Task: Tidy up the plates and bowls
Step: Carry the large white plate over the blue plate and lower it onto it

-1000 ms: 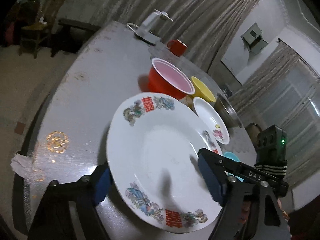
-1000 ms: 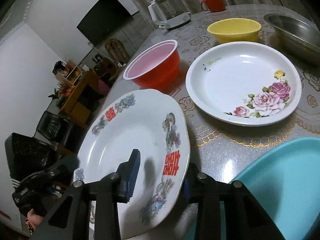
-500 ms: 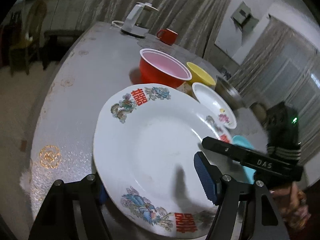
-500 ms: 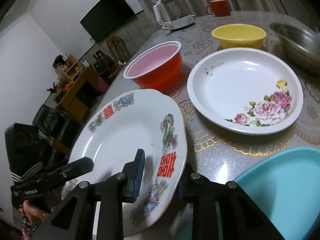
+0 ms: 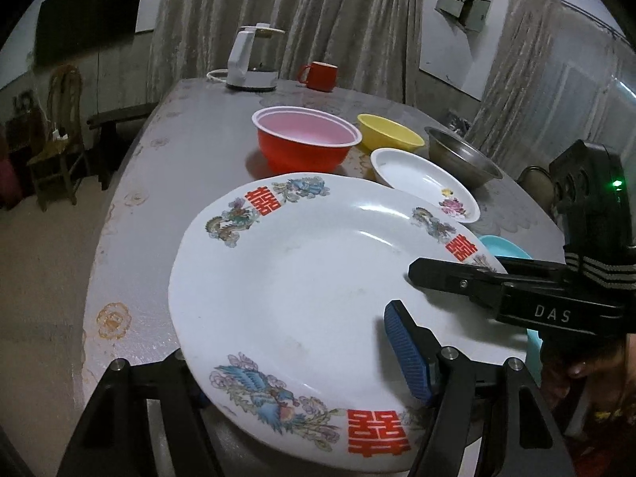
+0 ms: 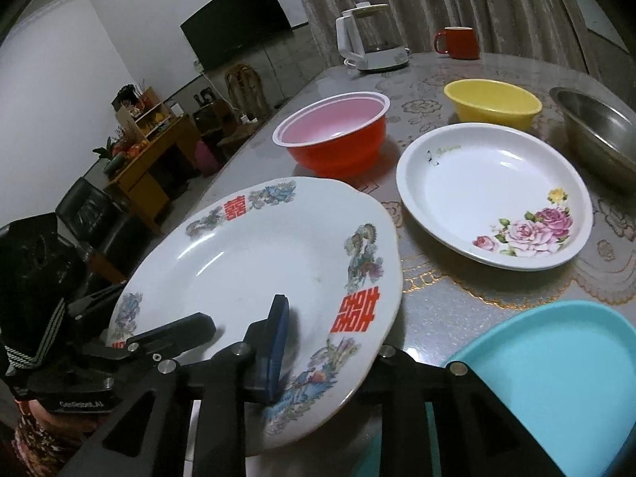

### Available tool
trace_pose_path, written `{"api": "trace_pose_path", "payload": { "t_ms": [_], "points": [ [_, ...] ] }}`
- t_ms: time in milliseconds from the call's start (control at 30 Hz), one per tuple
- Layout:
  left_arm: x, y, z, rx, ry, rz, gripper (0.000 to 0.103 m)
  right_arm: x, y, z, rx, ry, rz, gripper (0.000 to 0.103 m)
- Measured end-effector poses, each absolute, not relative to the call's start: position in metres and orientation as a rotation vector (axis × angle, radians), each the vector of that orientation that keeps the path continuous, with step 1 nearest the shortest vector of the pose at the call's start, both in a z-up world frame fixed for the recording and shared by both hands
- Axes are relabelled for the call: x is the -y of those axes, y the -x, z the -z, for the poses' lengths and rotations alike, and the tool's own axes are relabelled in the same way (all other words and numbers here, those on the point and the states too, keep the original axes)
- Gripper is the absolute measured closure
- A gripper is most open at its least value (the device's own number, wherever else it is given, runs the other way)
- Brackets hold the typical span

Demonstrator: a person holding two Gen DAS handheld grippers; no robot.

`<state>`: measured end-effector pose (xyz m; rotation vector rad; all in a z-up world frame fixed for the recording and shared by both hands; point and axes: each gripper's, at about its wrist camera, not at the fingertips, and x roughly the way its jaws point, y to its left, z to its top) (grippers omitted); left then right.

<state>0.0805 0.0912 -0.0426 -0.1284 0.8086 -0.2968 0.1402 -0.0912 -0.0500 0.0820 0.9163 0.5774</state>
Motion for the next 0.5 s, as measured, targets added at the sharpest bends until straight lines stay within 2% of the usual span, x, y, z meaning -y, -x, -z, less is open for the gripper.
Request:
{"api": "trace_pose_path", "payload": {
  "t_ms": [500],
  "points": [
    [-0.055,-0.046,0.025,-0.742,0.091,0.346,0.031,0.114,-0.109,0.032,-0.861,-0.079,-0.562,0.079]
  ]
}}
